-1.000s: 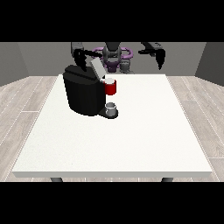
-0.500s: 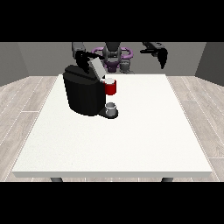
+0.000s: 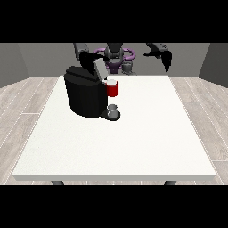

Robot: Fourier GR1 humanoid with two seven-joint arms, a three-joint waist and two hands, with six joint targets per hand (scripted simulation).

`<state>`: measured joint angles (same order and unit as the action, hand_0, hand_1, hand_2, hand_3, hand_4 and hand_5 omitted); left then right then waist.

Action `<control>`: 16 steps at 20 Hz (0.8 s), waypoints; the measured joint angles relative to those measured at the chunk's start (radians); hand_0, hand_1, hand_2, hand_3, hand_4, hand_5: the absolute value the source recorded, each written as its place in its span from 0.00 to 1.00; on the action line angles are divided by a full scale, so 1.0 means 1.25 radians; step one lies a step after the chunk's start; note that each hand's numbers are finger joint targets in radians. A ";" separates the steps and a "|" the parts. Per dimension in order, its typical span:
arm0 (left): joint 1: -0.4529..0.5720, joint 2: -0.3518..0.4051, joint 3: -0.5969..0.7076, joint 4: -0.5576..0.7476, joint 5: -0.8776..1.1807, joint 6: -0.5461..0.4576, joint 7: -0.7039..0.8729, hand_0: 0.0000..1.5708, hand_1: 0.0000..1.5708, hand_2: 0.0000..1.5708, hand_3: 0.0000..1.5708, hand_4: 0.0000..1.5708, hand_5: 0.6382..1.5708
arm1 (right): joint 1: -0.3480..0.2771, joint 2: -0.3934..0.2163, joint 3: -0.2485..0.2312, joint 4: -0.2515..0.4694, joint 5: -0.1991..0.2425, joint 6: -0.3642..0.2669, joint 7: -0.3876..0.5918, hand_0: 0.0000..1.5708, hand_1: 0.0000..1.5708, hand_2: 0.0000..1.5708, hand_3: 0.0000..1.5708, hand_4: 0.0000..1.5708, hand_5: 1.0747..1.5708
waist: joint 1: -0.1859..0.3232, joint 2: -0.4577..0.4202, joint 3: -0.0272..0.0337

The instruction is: Insert the coffee pod into the coffee machine and close the lid

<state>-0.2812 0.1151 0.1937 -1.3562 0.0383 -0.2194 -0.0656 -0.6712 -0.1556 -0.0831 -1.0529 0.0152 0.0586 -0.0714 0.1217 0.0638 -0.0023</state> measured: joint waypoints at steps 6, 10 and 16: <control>0.001 -0.014 -0.018 -0.006 -0.006 0.020 0.002 0.00 0.00 0.00 0.00 0.08 1.00 | -0.029 0.000 -0.003 0.015 0.005 -0.005 0.011 0.00 0.00 0.00 0.00 0.09 1.00 | 0.007 0.004 0.0026; 0.005 -0.011 -0.020 0.011 -0.015 0.023 -0.019 0.00 0.00 0.00 0.00 0.11 1.00 | -0.051 0.009 0.008 0.009 0.013 -0.025 0.065 0.00 0.00 0.00 0.00 0.11 1.00 | 0.005 0.006 0.0069; -0.006 -0.011 -0.025 0.011 -0.015 0.027 -0.004 0.00 0.00 0.00 0.00 0.11 1.00 | -0.052 0.002 0.014 -0.008 0.017 -0.035 0.097 0.00 0.00 0.00 0.00 0.09 1.00 | 0.013 0.009 0.0105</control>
<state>-0.2893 0.1017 0.1624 -1.3422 0.0193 -0.1851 -0.0709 -0.7365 -0.1526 -0.0656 -1.0632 0.0366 0.0143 0.0495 0.1381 0.0755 0.0108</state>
